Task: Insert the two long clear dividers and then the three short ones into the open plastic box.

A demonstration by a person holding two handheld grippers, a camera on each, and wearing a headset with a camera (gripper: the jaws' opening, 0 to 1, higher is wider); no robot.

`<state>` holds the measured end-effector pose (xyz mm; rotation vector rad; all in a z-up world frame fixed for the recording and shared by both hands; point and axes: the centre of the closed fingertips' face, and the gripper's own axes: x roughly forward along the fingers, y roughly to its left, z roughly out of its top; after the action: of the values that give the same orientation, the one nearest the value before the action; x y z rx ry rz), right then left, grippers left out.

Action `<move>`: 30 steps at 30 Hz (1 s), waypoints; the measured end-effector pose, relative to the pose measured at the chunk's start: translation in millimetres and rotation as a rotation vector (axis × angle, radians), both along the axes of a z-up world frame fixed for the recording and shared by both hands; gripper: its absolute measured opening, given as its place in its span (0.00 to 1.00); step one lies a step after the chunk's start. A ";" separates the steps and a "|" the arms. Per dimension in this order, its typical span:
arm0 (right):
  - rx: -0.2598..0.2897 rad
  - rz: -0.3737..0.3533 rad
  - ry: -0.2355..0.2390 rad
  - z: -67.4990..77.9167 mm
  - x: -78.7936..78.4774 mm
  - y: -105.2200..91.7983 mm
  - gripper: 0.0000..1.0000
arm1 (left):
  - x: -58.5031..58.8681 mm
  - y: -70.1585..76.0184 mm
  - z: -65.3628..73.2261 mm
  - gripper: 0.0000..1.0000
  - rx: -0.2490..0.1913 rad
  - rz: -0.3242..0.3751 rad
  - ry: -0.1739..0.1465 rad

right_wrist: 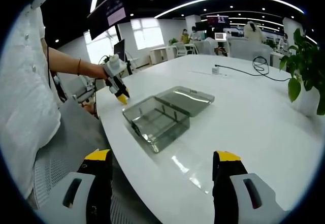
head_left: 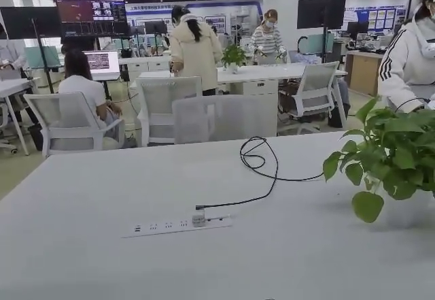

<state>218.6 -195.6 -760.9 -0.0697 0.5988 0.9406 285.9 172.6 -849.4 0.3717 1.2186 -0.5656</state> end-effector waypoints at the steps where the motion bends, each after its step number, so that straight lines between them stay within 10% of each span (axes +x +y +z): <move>1: 0.000 0.000 -0.001 0.1 0.1 0.1 0.82 | -0.7 -0.7 0.1 0.31 -0.007 0.003 0.002; 11: -0.010 0.008 0.002 -1.0 -1.7 0.6 0.82 | -4.6 0.2 1.6 0.30 -0.058 0.043 0.000; 30: 0.055 0.004 -0.022 34.2 15.3 24.8 0.75 | 0.2 -32.3 60.2 0.30 -0.384 0.265 -0.131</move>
<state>233.9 -170.8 -726.7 -0.0319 0.5519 0.9590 286.0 140.3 -789.1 -0.0766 0.9870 -0.5219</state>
